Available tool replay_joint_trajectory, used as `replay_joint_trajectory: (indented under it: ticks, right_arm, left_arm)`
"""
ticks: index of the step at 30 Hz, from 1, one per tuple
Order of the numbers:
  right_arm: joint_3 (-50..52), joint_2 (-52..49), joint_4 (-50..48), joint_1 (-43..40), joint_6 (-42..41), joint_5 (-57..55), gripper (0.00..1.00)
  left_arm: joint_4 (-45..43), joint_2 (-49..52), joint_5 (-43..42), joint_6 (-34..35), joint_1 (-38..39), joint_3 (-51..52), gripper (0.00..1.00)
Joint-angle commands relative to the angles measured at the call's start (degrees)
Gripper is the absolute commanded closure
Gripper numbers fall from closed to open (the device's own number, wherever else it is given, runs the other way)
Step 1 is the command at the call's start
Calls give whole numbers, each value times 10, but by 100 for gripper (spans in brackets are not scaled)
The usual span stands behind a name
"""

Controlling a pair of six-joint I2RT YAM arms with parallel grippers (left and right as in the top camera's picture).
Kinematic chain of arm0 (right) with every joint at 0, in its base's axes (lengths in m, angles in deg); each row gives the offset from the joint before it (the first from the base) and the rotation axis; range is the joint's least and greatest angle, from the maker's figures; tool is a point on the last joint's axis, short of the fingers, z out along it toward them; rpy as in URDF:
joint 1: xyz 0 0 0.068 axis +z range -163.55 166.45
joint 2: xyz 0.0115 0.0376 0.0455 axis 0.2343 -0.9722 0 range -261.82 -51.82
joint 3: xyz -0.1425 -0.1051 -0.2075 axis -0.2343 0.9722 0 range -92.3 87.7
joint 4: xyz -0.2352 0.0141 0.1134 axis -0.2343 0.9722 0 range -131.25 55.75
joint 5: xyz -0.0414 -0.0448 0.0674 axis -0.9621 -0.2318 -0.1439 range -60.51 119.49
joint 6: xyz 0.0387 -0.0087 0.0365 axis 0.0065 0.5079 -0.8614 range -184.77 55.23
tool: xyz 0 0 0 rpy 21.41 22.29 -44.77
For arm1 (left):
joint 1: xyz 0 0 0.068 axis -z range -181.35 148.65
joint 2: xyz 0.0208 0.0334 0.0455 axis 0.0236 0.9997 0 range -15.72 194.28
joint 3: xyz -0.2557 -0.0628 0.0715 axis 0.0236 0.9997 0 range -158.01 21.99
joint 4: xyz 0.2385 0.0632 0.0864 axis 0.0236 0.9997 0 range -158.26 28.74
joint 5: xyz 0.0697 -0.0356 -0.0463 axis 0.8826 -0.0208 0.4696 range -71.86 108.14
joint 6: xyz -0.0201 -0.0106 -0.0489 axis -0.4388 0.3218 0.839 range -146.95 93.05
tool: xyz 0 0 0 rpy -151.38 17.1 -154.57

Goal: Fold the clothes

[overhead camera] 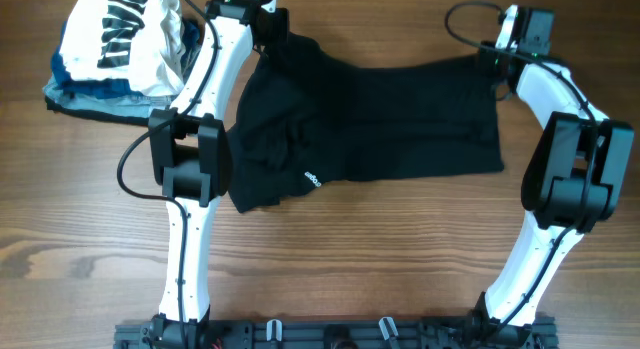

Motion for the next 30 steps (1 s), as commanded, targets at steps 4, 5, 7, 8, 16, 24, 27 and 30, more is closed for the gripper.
replay_joint_trajectory:
  ticks: [4, 5, 7, 8, 16, 24, 27, 30]
  right_arm:
    - [-98, -8, 94, 0, 8, 6, 96]
    - [-106, -5, 120, -1, 8, 6, 96]
    - [-117, 2, 162, -3, 13, 17, 96]
    - [-121, 7, 177, -5, 28, 32, 96]
    - [-127, 61, 273, -8, 52, 62, 96]
    - [-127, 61, 384, -45, 32, 106, 96]
    - [-127, 62, 432, -70, 31, 134, 96]
    - [-127, 62, 478, -97, 31, 172, 96]
  left_arm:
    - [22, -25, 24, 2, 2, 0, 96]
    - [33, -34, 24, 1, 2, 0, 96]
    - [53, -54, 24, 1, 2, 0, 96]
    - [65, -67, 24, -1, 2, 0, 96]
    - [201, -160, -4, -3, 16, 0, 96]
    - [357, -158, -16, -3, 62, 1, 96]
    - [400, -158, -16, -3, 71, 1, 96]
    - [427, -158, 14, 14, 67, 16, 96]
